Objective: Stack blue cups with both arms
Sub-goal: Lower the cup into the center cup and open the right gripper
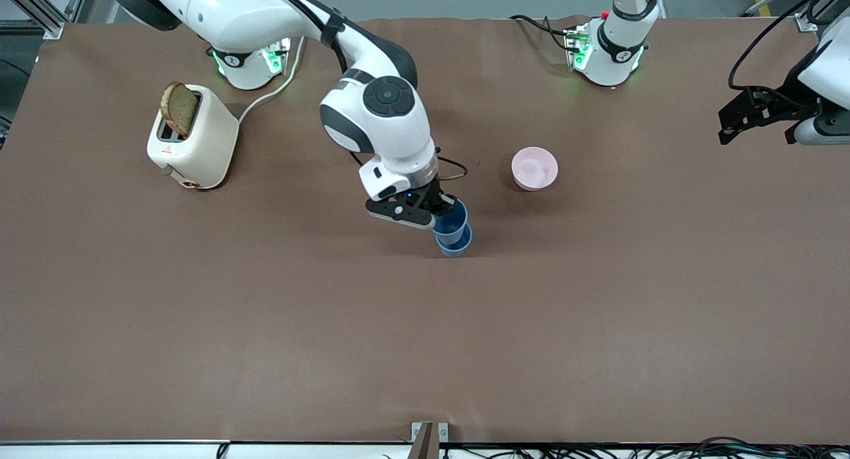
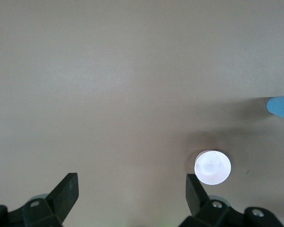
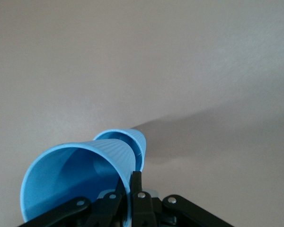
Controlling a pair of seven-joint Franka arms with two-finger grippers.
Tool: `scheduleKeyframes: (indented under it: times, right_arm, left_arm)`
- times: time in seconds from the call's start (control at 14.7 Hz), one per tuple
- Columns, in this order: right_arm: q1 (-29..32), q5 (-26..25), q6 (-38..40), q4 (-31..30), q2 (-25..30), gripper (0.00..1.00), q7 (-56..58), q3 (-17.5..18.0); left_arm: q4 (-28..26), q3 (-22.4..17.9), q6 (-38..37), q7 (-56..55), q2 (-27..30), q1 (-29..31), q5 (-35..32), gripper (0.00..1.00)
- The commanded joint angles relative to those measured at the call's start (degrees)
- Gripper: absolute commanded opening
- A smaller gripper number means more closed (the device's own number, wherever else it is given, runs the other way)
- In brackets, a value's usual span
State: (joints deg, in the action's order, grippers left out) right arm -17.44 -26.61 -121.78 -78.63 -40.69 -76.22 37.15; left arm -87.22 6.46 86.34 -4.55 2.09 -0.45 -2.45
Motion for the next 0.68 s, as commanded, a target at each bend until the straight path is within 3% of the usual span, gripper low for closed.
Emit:
scheduleKeyframes:
  times: [0.0,0.48,0.54,0.61]
  right_arm:
    - [-0.92,-1.86,0.58,1.28,-1.32,0.01,-2.00,0.82]
    - [-1.89,-8.19,-1.69,1.11,-4.48,0.04,-4.81,0.73]
    - [-2.07,-9.06,-2.57,1.11,-5.01,0.11,-4.81,0.73]
    - [-2.68,-9.59,-3.10,1.11,-5.10,0.29,-4.81,0.38]
  left_arm:
    - [0.30,-0.04,-0.12,0.60,0.11,0.27,0.34,1.00]
    - [0.21,-0.13,-0.03,0.60,-0.07,0.36,0.43,1.00]
    - [0.21,-0.13,-0.03,0.60,-0.07,0.27,0.43,1.00]
    - [0.12,-0.13,-0.03,0.60,-0.07,0.27,0.43,1.00]
